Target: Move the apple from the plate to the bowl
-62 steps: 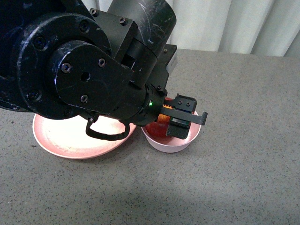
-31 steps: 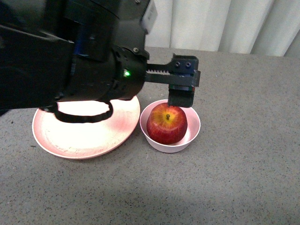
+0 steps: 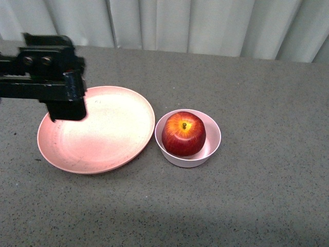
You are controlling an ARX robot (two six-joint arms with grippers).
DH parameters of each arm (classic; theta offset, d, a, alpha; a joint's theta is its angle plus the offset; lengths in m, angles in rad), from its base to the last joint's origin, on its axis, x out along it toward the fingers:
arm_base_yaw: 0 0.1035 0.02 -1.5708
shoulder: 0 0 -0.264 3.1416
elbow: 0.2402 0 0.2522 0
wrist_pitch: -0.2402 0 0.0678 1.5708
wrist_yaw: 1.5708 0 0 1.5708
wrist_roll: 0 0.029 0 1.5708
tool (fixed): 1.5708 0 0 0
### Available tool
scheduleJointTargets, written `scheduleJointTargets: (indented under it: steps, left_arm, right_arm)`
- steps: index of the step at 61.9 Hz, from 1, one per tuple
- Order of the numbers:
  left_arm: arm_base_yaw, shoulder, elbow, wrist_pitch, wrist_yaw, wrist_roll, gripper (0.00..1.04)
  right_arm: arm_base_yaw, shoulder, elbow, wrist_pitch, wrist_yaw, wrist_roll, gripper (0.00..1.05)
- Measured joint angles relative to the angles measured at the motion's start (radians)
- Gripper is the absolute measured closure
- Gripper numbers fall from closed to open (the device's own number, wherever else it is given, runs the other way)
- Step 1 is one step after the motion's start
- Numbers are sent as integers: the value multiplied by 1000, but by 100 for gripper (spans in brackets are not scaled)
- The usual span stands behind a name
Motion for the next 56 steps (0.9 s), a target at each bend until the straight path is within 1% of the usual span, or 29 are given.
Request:
scheduleJointTargets:
  steps: [1,2,4,6,14,16,17,19,20,21,26,38,49,51,54,56]
  left_arm:
    - [8,-3,-24,60,-6,19,26]
    - [14,-7,-35,87,-6,22,28]
    - [42,-38,-69,162,-3,48,36]
    - [61,-69,-84,172,6,56,41]
    - [124,-190,-144,131,71,80,63]
    - [145,-232,-164,104,93,84,71]
    - [148,-237,-167,101,95,84,72]
    - [172,-280,-183,70,116,85,81]
    - [177,-289,-186,64,119,85,83]
    - [189,-311,-192,48,129,87,87]
    - [219,-383,-211,-2,159,89,101]
    - [287,-570,-246,-150,226,94,101]
    - [328,-707,-252,-268,267,95,101]
    - [343,-730,-252,-289,290,95,101]
    - [390,-767,-252,-322,352,95,101]
    - [409,-788,-252,-340,361,95,101]
  right_arm:
    - [0,0,0,0,-2,0,9]
    - [0,0,0,0,-2,0,9]
    - [0,0,0,-1,2,0,9]
    - [0,0,0,-1,1,0,9]
    - [0,0,0,-1,0,0,9]
    - [0,0,0,-1,0,0,9]
    - [0,0,0,-1,0,0,9]
    - [0,0,0,-1,0,0,9]
    - [0,0,0,-1,0,0,9]
    - [0,0,0,-1,0,0,9]
    - [0,0,0,-1,1,0,9]
    - [0,0,0,-1,1,0,9]
    - [0,0,0,-1,1,0,9]
    - [0,0,0,-1,1,0,9]
    - [0,0,0,-1,1,0,9]
    - [0,0,0,-1,0,0,9]
